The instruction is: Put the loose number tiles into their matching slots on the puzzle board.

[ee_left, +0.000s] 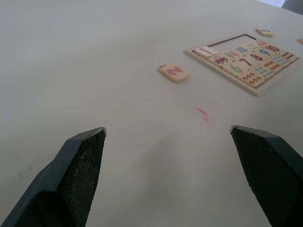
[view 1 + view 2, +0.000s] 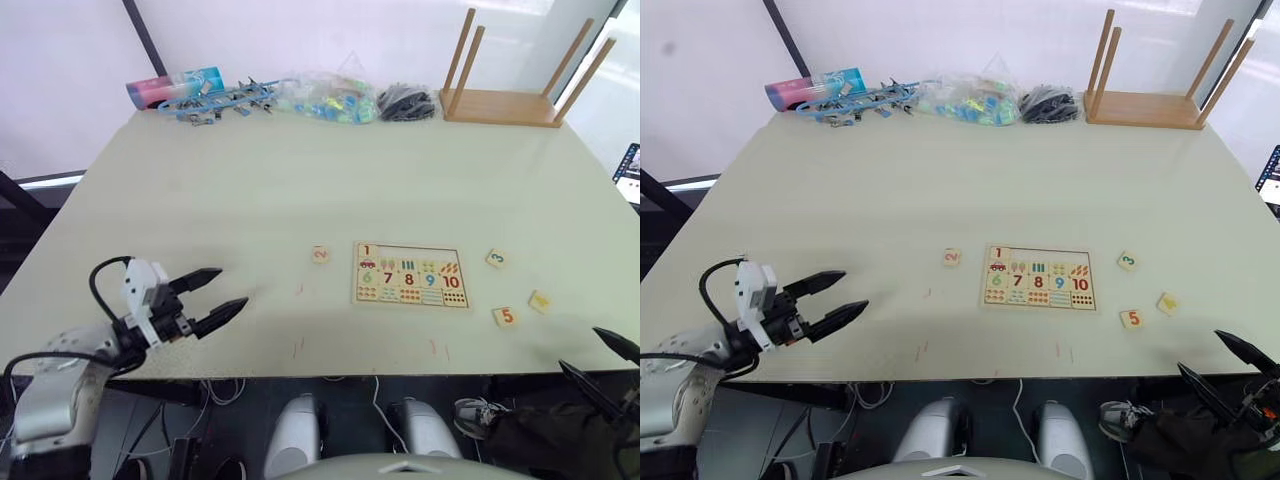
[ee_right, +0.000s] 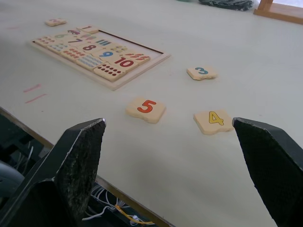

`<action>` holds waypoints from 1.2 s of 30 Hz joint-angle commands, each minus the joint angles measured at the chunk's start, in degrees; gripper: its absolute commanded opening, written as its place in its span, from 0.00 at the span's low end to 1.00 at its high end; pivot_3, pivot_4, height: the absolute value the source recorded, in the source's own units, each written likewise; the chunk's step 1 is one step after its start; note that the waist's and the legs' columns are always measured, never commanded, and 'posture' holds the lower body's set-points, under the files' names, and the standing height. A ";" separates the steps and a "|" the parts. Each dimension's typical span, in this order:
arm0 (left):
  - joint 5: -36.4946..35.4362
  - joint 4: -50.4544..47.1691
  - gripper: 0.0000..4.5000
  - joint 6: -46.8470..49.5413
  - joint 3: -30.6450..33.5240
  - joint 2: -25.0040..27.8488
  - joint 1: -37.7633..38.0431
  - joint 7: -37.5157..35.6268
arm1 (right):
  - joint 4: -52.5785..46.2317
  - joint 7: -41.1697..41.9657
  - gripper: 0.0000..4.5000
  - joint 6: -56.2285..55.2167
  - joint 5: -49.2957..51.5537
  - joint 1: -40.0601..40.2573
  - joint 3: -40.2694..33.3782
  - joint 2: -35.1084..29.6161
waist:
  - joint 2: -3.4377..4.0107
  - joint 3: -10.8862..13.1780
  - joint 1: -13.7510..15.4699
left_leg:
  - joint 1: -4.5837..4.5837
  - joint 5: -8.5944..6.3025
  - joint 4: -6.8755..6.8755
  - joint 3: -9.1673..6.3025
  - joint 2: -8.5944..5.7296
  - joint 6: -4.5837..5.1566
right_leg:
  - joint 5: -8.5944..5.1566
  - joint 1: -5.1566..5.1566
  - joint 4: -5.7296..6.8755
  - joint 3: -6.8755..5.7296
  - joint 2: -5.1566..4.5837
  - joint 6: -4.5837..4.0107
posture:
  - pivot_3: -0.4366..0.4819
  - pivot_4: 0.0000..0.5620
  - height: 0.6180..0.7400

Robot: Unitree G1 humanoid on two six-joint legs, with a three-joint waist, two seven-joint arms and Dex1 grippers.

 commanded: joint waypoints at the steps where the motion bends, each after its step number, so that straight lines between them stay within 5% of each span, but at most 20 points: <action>1: -1.39 -1.83 0.99 -1.44 2.84 0.57 1.40 0.47 | 0.75 0.59 1.00 -0.03 1.16 -0.28 -2.39 -1.14 | 0.02 0.01 0.03 | 0.01 0.00 0.00 0.00 0.00 0.00 | 0.00 0.00 0.00 0.00 0.00 0.00 | 0.48 0.27 0.99; 36: -2.68 0.17 0.99 -4.63 1.71 0.06 2.62 0.02 | -13.34 -9.04 1.00 8.54 -0.63 -1.01 -0.66 -1.54 | 0.13 0.09 0.00 | -0.13 -0.01 -0.31 0.19 0.00 -0.02 | -0.02 -0.27 -0.24 -0.01 -0.07 -0.01 | 0.48 0.27 0.99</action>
